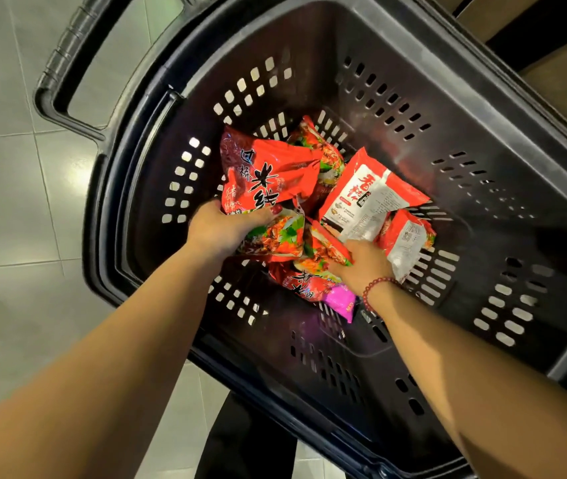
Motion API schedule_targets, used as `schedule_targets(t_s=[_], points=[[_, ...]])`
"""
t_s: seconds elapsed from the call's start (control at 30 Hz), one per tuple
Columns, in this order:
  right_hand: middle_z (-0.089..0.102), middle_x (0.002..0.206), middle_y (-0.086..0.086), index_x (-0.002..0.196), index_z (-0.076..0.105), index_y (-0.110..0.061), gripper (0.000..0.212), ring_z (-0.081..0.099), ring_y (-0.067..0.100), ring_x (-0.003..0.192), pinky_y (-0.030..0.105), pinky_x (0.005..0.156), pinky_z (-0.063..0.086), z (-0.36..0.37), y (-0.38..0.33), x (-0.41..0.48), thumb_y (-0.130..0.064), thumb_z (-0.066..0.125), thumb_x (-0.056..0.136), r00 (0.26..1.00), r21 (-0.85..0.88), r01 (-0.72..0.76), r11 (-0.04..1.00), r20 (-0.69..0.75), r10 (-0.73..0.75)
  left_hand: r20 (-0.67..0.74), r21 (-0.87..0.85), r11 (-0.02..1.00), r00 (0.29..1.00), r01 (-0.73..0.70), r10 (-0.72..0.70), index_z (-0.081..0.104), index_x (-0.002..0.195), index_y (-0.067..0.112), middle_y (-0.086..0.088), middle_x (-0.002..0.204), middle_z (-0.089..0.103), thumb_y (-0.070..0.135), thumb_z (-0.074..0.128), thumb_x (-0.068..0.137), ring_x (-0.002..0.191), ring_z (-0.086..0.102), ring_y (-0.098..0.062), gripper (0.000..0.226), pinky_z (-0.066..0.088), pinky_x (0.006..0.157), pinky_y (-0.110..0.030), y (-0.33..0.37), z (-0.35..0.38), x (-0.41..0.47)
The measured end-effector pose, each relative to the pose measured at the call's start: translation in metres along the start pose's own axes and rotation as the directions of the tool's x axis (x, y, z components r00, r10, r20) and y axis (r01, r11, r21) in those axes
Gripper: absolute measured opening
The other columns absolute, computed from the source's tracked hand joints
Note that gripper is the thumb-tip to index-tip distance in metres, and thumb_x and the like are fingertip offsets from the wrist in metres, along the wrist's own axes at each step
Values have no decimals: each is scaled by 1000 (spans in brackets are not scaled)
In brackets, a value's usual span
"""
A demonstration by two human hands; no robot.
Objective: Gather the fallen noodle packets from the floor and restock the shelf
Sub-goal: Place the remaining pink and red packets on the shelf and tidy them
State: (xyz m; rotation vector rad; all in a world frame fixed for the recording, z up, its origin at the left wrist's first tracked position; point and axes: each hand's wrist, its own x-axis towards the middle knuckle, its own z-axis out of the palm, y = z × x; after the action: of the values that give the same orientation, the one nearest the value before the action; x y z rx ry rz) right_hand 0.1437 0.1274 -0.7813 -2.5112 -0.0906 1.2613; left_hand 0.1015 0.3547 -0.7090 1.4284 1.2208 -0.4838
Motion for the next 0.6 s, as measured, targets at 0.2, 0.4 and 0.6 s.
schedule_targets(t_s=[0.2,0.4,0.6], points=[[68,86,13,88,66,-4,10,63,28,82,37,74,53,-25,7,-33,-11,71,84,993,465,23,885,-110,32,29,7,995,995,-95,95,68,93,27,6,94,74,36,87,67,89,71,-14,34,55,83,-30,12,-4,-24],[73,100,5,99,69,-17,17,69,21,97,36,84,57,-100,-3,-135,-5,66,87,959,906,78,415,-182,216,25,-172,979,993,-106,112,72,91,24,1,91,76,36,90,56,90,73,-21,41,56,88,-40,42,-20,-92],[75,93,1,100,67,-15,33,71,19,85,29,64,58,-171,-36,-257,-20,80,70,946,983,182,3,-176,272,67,-326,945,996,-33,58,69,108,14,-9,93,76,32,90,52,83,72,-27,62,57,83,-41,73,-43,-203]])
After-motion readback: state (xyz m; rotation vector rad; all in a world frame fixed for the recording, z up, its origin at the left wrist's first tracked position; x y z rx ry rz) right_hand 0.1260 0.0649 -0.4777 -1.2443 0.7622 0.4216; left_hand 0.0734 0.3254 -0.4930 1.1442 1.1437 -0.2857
